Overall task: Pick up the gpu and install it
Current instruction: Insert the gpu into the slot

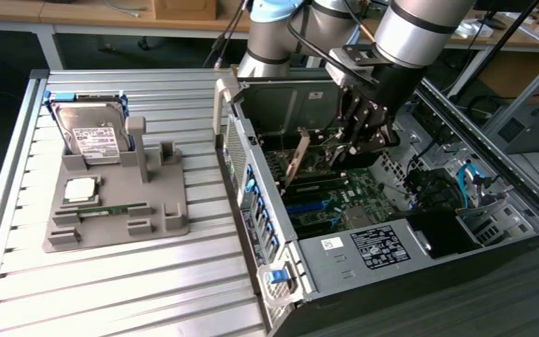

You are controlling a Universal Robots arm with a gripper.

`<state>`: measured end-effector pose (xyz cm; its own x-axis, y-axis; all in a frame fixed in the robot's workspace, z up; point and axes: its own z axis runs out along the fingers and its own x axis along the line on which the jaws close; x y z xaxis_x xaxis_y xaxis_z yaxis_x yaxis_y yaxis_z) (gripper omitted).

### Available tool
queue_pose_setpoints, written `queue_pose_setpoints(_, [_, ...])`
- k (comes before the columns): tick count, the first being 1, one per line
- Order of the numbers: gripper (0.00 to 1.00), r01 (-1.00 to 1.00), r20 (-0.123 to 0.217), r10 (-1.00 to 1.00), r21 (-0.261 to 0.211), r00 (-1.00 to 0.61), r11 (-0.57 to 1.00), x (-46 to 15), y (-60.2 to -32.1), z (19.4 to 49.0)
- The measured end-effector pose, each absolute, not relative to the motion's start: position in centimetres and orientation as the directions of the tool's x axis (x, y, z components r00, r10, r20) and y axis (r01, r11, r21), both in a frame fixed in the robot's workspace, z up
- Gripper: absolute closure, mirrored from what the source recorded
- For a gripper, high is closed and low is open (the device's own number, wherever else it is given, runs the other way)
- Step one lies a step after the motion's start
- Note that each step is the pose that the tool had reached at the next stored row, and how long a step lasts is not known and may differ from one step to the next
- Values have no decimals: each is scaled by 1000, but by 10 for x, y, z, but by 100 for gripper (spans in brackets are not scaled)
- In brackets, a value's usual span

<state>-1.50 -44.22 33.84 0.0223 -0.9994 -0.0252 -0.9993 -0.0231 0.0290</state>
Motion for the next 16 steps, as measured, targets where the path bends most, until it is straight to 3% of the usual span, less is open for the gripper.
queue_pose_setpoints(16, [73,-999,-25,-999,29,22,-23,-20,-445,334])
